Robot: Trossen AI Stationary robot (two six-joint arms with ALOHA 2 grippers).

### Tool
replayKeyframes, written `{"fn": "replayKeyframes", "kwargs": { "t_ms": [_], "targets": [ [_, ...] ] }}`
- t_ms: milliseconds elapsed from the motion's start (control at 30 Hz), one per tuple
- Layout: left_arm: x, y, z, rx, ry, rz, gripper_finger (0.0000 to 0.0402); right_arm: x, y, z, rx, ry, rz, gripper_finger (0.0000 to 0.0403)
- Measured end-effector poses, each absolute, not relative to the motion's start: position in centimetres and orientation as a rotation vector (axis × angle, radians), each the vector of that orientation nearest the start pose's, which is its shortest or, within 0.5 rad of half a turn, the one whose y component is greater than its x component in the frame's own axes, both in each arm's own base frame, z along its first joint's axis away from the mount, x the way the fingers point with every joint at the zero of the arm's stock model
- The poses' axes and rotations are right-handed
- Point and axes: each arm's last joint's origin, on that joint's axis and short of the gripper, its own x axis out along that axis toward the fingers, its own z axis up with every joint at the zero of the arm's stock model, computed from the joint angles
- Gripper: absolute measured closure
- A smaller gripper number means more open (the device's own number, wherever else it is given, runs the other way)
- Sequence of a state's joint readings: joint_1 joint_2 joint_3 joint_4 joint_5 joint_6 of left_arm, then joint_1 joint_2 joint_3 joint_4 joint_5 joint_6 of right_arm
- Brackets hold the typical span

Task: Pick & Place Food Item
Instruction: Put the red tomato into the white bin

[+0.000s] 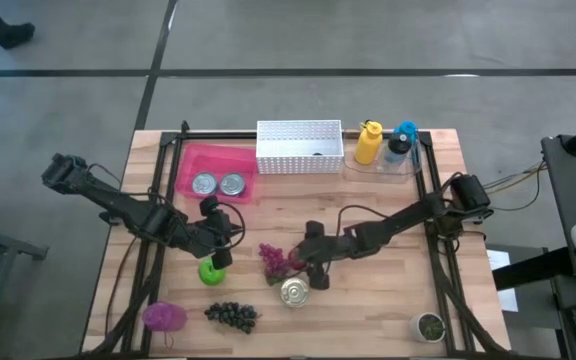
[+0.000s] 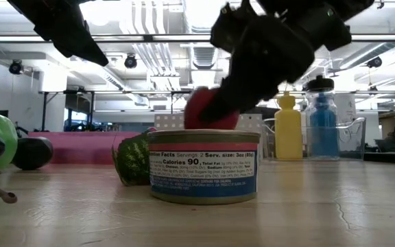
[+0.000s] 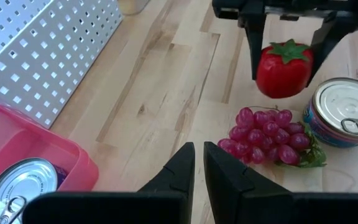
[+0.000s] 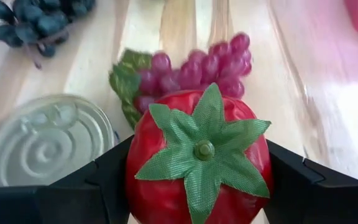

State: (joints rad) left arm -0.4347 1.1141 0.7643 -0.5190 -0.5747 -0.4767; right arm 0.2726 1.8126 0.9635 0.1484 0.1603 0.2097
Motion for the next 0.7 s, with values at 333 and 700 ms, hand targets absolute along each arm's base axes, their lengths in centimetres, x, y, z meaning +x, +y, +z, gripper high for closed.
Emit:
{"fn": "replayKeyframes", "kwargs": {
  "t_ms": [333,700],
  "targets": [
    [20.0,-7.6,24.2,-0.031,0.706,0.305,0.0363,35.3,9.3,19.7,0.007,0.694,0.02,0.0147],
    [20.0,-7.6,24.2,-0.031,0.705,0.305,0.0363,35.6,8.1,25.8,-0.082,0.615,-0.124,0.0145]
  ]
}}
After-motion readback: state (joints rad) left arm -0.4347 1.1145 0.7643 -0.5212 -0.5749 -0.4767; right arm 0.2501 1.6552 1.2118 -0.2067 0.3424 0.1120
